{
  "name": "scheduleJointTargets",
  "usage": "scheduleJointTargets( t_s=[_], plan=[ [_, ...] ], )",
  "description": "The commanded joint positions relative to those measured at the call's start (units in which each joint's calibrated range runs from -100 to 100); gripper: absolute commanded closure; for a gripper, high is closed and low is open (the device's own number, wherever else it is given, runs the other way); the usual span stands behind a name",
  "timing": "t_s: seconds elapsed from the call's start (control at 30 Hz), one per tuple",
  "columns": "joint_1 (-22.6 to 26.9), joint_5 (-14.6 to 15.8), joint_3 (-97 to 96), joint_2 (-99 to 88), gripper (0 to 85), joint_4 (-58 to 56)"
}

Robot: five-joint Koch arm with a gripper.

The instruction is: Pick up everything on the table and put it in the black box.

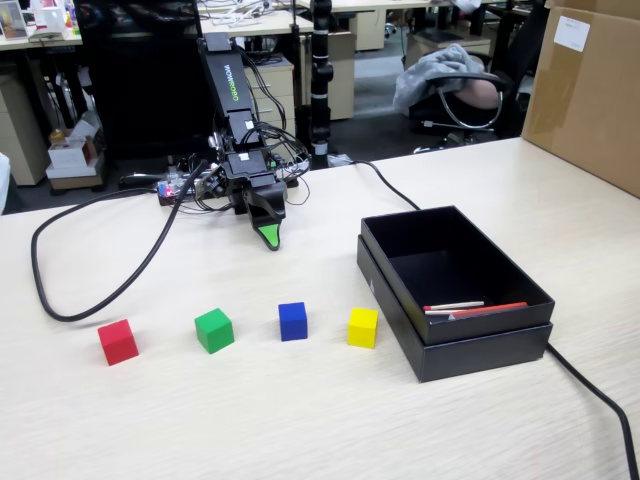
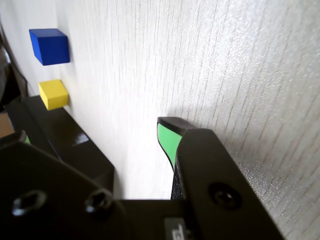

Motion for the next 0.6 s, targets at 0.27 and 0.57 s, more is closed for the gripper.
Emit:
scheduleJointTargets(
  t_s=[0.27,0.57],
  plan=[
    [0.0,-0.1,-0.8,0.0,36.0,-3.1],
    [-0.7,0.1,1.0,-0.5,37.9,-7.9]
  ],
)
